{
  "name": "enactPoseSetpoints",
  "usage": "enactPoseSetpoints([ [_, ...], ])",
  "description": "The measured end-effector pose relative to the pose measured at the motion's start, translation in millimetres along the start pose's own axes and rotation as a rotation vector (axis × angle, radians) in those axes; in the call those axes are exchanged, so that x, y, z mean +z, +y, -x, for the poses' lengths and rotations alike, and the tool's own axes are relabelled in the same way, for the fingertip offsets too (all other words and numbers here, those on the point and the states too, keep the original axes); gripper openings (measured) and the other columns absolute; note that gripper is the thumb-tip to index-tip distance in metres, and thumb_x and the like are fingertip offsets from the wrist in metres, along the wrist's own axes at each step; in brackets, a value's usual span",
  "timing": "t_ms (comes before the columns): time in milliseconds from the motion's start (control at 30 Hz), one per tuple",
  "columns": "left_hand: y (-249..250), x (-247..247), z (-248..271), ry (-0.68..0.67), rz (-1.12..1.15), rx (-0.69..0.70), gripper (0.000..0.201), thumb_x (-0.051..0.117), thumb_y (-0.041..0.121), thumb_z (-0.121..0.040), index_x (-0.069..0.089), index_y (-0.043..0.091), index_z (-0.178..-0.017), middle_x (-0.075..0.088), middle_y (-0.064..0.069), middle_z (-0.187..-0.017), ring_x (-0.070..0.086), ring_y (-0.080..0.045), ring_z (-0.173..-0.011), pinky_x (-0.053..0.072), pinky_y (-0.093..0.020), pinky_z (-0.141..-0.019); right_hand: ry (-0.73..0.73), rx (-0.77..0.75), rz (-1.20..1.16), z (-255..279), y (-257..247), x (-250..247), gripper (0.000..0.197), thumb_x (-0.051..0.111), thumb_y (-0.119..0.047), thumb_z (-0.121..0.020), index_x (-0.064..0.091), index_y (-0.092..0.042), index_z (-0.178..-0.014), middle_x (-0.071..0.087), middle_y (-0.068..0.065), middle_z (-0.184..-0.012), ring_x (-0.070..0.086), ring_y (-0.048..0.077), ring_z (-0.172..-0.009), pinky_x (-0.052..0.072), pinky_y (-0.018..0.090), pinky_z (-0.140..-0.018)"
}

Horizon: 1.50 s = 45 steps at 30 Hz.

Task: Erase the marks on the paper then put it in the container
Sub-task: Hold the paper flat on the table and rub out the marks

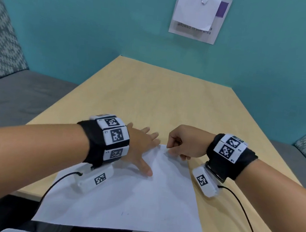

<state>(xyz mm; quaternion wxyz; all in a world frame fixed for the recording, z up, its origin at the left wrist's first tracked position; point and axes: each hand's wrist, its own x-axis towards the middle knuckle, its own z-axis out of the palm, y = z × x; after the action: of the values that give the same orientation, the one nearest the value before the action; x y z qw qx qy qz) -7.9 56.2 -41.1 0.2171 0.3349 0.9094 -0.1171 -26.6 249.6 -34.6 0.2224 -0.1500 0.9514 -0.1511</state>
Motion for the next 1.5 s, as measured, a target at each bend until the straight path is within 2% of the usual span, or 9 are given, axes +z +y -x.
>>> enactPoseSetpoints([
  [67,-4,3,-7,0.012,-0.022,0.022,0.102,0.050,0.073,-0.085,0.000,0.022,-0.158,-0.007,0.003,-0.165,-0.009,-0.024,-0.152,0.009,-0.066,-0.115,-0.005,0.002,0.012,-6,-1,0,0.009,0.066,-0.020,-0.090,0.063,-0.012,-0.087,0.074,0.018,-0.079,0.062,0.017,-0.056,0.048,0.020,-0.051],
  [233,-15,24,-19,0.047,-0.007,0.012,0.103,0.045,0.081,-0.081,-0.008,0.034,-0.156,-0.020,0.004,-0.163,-0.021,-0.025,-0.149,0.001,-0.067,-0.114,0.010,0.006,0.073,-13,-4,3,0.013,0.068,-0.021,-0.088,0.065,-0.009,-0.089,0.075,0.014,-0.079,0.063,0.015,-0.056,0.050,0.019,-0.053],
  [400,-20,34,-25,0.040,0.014,0.018,0.105,0.040,0.087,-0.076,-0.020,0.044,-0.150,-0.023,0.005,-0.162,-0.025,-0.028,-0.148,-0.002,-0.069,-0.113,-0.001,-0.096,0.167,-10,-17,15,0.012,0.071,-0.024,-0.085,0.065,-0.014,-0.084,0.065,-0.002,-0.068,0.053,0.004,-0.051,0.042,0.017,-0.053],
  [700,-19,31,-25,0.040,0.000,0.011,0.103,0.039,0.087,-0.077,-0.016,0.043,-0.152,-0.022,0.003,-0.163,-0.025,-0.031,-0.147,-0.002,-0.071,-0.112,0.022,-0.113,0.236,-14,-23,15,0.012,0.071,-0.026,-0.084,0.065,-0.016,-0.080,0.058,-0.012,-0.067,0.051,0.005,-0.060,0.040,0.019,-0.057],
  [833,-18,34,-26,0.046,-0.020,-0.003,0.106,0.037,0.088,-0.076,-0.017,0.040,-0.153,-0.022,0.003,-0.163,-0.025,-0.032,-0.147,-0.001,-0.071,-0.112,0.064,-0.038,0.223,-19,-19,4,0.015,0.072,-0.026,-0.083,0.069,-0.012,-0.083,0.068,-0.002,-0.076,0.062,0.017,-0.069,0.049,0.025,-0.061],
  [1000,-19,32,-25,0.041,0.006,-0.005,0.102,0.040,0.087,-0.076,-0.016,0.045,-0.151,-0.023,0.003,-0.162,-0.026,-0.032,-0.147,-0.001,-0.071,-0.112,0.016,-0.125,0.249,-12,-26,16,0.011,0.071,-0.026,-0.084,0.065,-0.018,-0.079,0.058,-0.012,-0.069,0.052,0.006,-0.063,0.041,0.021,-0.060],
  [1133,-19,34,-27,0.047,-0.001,-0.012,0.106,0.038,0.089,-0.074,-0.018,0.043,-0.151,-0.023,0.003,-0.163,-0.027,-0.032,-0.146,-0.004,-0.071,-0.111,0.086,-0.062,0.235,-14,-19,6,0.012,0.071,-0.025,-0.085,0.067,-0.014,-0.082,0.059,-0.010,-0.070,0.055,0.013,-0.068,0.044,0.023,-0.060],
  [1267,-16,30,-24,0.024,0.006,-0.016,0.102,0.042,0.085,-0.077,-0.016,0.045,-0.151,-0.023,0.003,-0.162,-0.027,-0.032,-0.146,-0.001,-0.071,-0.111,-0.016,-0.177,0.256,2,-29,27,0.015,0.070,-0.025,-0.084,0.059,-0.022,-0.073,0.057,-0.012,-0.066,0.051,0.006,-0.060,0.039,0.020,-0.057],
  [1500,-15,30,-24,0.032,-0.012,-0.025,0.104,0.040,0.086,-0.077,-0.017,0.041,-0.152,-0.022,0.002,-0.163,-0.026,-0.033,-0.147,-0.001,-0.070,-0.112,0.040,-0.105,0.263,0,-18,16,0.012,0.071,-0.026,-0.083,0.063,-0.019,-0.079,0.058,-0.012,-0.070,0.055,0.011,-0.066,0.042,0.021,-0.060],
])
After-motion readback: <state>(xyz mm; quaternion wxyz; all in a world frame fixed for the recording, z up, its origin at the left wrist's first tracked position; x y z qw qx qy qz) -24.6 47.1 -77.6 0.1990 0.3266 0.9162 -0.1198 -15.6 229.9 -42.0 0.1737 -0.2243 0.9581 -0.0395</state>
